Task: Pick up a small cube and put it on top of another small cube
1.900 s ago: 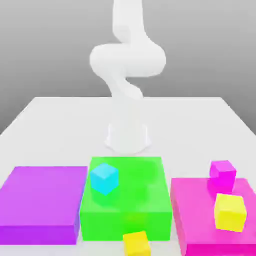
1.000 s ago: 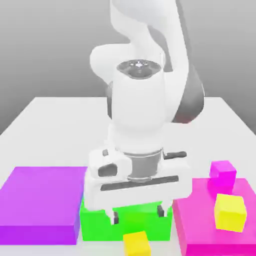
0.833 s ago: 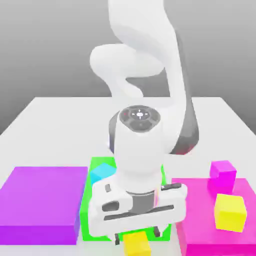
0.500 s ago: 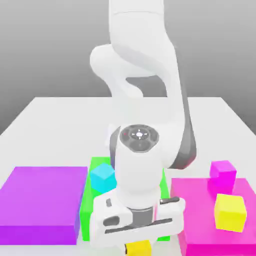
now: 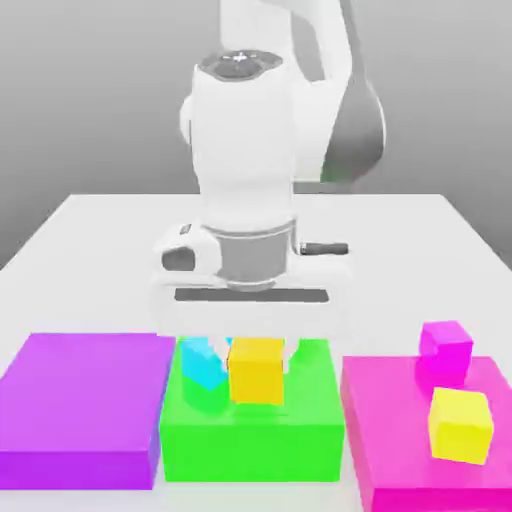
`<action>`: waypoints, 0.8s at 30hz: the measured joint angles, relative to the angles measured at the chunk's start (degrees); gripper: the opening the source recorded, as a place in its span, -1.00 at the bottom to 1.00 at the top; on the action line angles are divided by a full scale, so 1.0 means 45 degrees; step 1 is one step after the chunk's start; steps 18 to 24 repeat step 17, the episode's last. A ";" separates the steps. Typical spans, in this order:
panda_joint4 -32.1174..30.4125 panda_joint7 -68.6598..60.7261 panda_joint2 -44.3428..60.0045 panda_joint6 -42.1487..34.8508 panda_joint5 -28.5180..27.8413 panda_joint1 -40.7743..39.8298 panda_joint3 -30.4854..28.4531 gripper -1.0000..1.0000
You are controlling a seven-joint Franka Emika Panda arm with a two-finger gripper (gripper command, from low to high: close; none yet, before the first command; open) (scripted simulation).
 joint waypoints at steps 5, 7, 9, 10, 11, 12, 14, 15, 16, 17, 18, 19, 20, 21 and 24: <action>-0.1130 0.2313 -0.2298 -0.1197 -0.0339 -0.0876 0.0192 -1.00; -0.1687 0.3284 -0.3069 -0.1638 -0.0572 -0.1368 0.0267 -1.00; -0.2226 0.3852 -0.3011 -0.1404 -0.0792 -0.1775 0.0285 -1.00; -0.2412 0.3946 -0.2730 -0.0997 -0.0831 -0.1848 0.0289 -1.00; -0.2576 0.3969 -0.2384 -0.0523 -0.0823 -0.1930 0.0341 -1.00; -0.2730 0.3992 -0.2007 -0.0004 -0.0831 -0.1960 0.0354 -1.00; -0.2965 0.4011 -0.1387 0.0840 -0.0837 -0.1980 0.0367 1.00; -0.2965 0.4011 -0.1387 0.0840 -0.0837 -0.1980 0.0367 1.00; -0.2965 0.4011 -0.1387 0.0840 -0.0837 -0.1980 0.0367 1.00; -0.2965 0.4011 -0.1387 0.0840 -0.0837 -0.1980 0.0367 1.00; -0.2965 0.4011 -0.1387 0.0840 -0.0837 -0.1980 0.0367 1.00; -0.2965 0.4011 -0.1387 0.0840 -0.0837 -0.1980 0.0367 1.00; -0.2965 0.4011 -0.1387 0.0840 -0.0837 -0.1980 0.0367 1.00; -0.2965 0.4011 -0.1387 0.0840 -0.0837 -0.1980 0.0367 1.00; -0.2965 0.4011 -0.1387 0.0840 -0.0837 -0.1980 0.0367 1.00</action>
